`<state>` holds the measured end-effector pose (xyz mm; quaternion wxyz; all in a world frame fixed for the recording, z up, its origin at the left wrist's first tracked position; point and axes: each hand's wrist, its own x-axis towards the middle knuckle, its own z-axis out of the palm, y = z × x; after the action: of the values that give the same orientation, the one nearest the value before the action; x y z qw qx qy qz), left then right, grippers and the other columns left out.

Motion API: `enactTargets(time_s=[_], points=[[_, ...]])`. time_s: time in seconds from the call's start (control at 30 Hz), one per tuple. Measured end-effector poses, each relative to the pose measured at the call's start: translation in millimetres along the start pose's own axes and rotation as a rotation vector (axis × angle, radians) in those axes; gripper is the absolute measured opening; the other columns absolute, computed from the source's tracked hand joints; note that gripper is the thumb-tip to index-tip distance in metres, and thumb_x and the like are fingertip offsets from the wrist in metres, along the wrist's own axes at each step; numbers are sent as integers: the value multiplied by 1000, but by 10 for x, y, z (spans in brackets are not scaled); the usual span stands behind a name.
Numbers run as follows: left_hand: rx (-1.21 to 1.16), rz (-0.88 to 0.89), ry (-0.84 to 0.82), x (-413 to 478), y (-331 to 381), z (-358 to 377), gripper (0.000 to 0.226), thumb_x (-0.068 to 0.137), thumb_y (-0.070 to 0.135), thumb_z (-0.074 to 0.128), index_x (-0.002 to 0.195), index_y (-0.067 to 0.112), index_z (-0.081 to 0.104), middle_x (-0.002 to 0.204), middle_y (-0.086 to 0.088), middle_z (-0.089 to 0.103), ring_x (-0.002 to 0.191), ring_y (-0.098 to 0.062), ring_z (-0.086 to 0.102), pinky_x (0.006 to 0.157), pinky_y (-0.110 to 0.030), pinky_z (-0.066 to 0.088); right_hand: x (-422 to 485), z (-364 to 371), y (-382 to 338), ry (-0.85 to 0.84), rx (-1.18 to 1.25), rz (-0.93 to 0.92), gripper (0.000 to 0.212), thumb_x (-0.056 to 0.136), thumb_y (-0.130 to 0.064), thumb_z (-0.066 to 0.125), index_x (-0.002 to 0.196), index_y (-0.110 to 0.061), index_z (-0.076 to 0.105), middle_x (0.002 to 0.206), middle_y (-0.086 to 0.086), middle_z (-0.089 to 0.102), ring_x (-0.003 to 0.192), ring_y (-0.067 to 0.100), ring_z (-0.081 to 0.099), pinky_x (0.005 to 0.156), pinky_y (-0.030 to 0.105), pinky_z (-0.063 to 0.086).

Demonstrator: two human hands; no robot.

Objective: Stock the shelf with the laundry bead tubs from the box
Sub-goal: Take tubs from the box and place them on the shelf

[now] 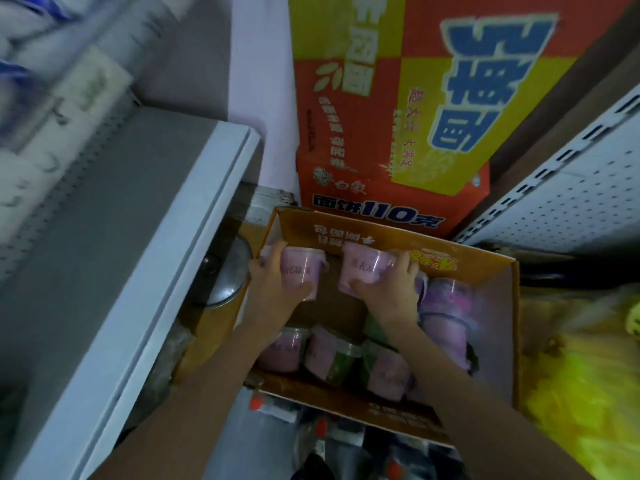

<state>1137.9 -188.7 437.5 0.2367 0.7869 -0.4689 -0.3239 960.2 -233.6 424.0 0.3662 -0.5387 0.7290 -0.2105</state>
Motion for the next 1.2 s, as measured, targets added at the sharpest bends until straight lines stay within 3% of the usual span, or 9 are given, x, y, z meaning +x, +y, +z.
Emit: enactTargets(time_s=[0.07, 0.23, 0.3, 0.37, 0.53, 0.67, 1.03, 1.13, 1.2], points=[[-67, 13, 45, -206, 141, -181, 86, 72, 31, 78, 138, 36, 24, 122, -1, 28, 105, -19, 45, 72, -25, 41, -114, -188, -92, -9, -27, -58, 74, 68, -25, 78, 128, -21, 35, 136, 1, 34, 122, 23, 41, 82, 30, 36], [-77, 59, 230, -765, 490, -697, 84, 68, 30, 82, 134, 31, 31, 119, -6, 33, 97, -20, 47, 74, -29, 44, -412, -671, -361, -16, -85, -249, 77, 62, -45, 75, 128, -29, 38, 125, -3, 45, 108, 17, 52, 87, 35, 50], [-96, 66, 322, -1016, 639, -916, 82, 68, 31, 81, 133, 32, 31, 114, -2, 32, 89, -19, 48, 72, -27, 42, -566, -848, -582, 25, -45, -294, 59, 77, -40, 63, 130, -20, 44, 122, 2, 37, 111, 23, 44, 91, 33, 45], [-99, 82, 390, -1258, 792, -1141, 80, 69, 33, 80, 132, 32, 32, 113, -3, 32, 87, -19, 47, 71, -25, 41, -745, -1050, -819, 125, -15, -462, 58, 76, -31, 72, 122, -9, 43, 115, 8, 36, 106, 26, 43, 84, 37, 47], [-131, 150, 550, -1814, 1116, -1723, 81, 71, 31, 79, 135, 32, 29, 124, -6, 31, 103, -22, 45, 86, -30, 39, -1183, -1484, -1415, 48, 61, -606, 83, 65, -35, 82, 128, -15, 31, 128, 4, 39, 119, 17, 41, 82, 29, 45], [-141, 164, 712, -2250, 1350, -2190, 81, 72, 28, 79, 136, 33, 29, 129, -11, 32, 101, -18, 41, 86, -29, 37, -1566, -1749, -1919, -2, 254, -718, 78, 60, -24, 84, 123, -22, 37, 120, -6, 36, 101, 6, 38, 81, 28, 39], [-123, 258, 1118, -3353, 1714, -3369, 78, 73, 27, 78, 136, 31, 31, 118, -2, 31, 92, -16, 39, 85, -26, 33, -2501, -2058, -3140, -103, 458, -1090, 81, 55, -25, 86, 120, -26, 39, 123, -8, 38, 108, 10, 44, 85, 32, 46], [-83, 253, 1219, -3598, 1760, -3661, 81, 73, 30, 78, 138, 31, 30, 122, -9, 35, 94, -16, 39, 87, -28, 34, -2749, -2085, -3461, -156, 530, -1164, 80, 57, -21, 86, 122, -23, 39, 132, -4, 37, 114, 15, 47, 81, 21, 45], [-58, 247, 1273, -3746, 1772, -3853, 81, 73, 30, 78, 138, 30, 30, 124, -11, 37, 91, -16, 40, 84, -28, 36, -2899, -2082, -3663, -177, 558, -1201, 80, 57, -20, 86, 122, -21, 40, 132, -5, 37, 111, 12, 46, 86, 29, 46]])
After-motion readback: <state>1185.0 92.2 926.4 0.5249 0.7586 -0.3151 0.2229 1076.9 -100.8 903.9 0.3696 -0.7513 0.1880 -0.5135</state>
